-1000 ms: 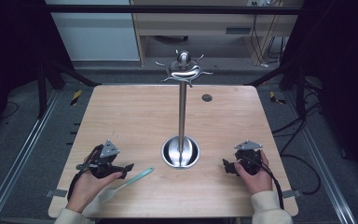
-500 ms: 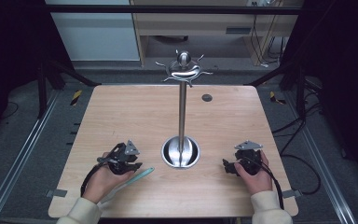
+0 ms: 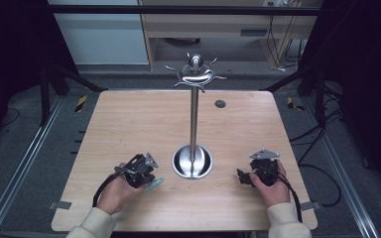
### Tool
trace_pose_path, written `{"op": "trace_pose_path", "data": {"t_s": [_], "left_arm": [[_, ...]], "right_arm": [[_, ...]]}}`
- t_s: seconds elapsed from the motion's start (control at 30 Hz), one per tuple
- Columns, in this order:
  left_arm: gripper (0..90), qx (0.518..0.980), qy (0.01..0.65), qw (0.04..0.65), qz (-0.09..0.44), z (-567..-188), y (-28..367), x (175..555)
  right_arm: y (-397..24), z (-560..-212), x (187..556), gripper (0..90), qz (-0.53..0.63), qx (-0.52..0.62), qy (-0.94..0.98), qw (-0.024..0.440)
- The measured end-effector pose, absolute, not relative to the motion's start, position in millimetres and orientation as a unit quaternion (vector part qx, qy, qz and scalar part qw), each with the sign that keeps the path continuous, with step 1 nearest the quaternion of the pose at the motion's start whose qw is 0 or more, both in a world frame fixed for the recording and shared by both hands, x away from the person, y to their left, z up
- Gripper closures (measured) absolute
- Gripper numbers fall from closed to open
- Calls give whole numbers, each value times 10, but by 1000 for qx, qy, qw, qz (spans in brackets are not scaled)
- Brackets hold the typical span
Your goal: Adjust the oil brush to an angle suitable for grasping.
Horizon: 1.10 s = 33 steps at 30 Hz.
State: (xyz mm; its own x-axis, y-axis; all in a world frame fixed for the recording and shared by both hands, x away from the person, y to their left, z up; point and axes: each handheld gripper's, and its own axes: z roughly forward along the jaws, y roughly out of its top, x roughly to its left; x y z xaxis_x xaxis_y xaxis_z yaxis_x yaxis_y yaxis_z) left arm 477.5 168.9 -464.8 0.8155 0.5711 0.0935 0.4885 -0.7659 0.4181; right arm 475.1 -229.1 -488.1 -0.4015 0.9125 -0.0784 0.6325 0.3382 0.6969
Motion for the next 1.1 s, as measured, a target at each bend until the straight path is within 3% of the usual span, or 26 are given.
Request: {"op": "trace_pose_path", "data": {"t_s": [0.6, 0.77, 1.1], "left_arm": [[900, 940, 269, 188, 91, -4674, 1634, 4709], [900, 945, 261, 168, 107, -4626, 1631, 4668], [792, 953, 258, 114, 111, -4335, 1779, 4512]], "right_arm": [[-2291, -4882, 4750, 82, 295, 493, 784, 236], [-2295, -4883, 4750, 81, 294, 493, 784, 236], [-2296, -4880, 4747, 81, 295, 494, 783, 236]]}}
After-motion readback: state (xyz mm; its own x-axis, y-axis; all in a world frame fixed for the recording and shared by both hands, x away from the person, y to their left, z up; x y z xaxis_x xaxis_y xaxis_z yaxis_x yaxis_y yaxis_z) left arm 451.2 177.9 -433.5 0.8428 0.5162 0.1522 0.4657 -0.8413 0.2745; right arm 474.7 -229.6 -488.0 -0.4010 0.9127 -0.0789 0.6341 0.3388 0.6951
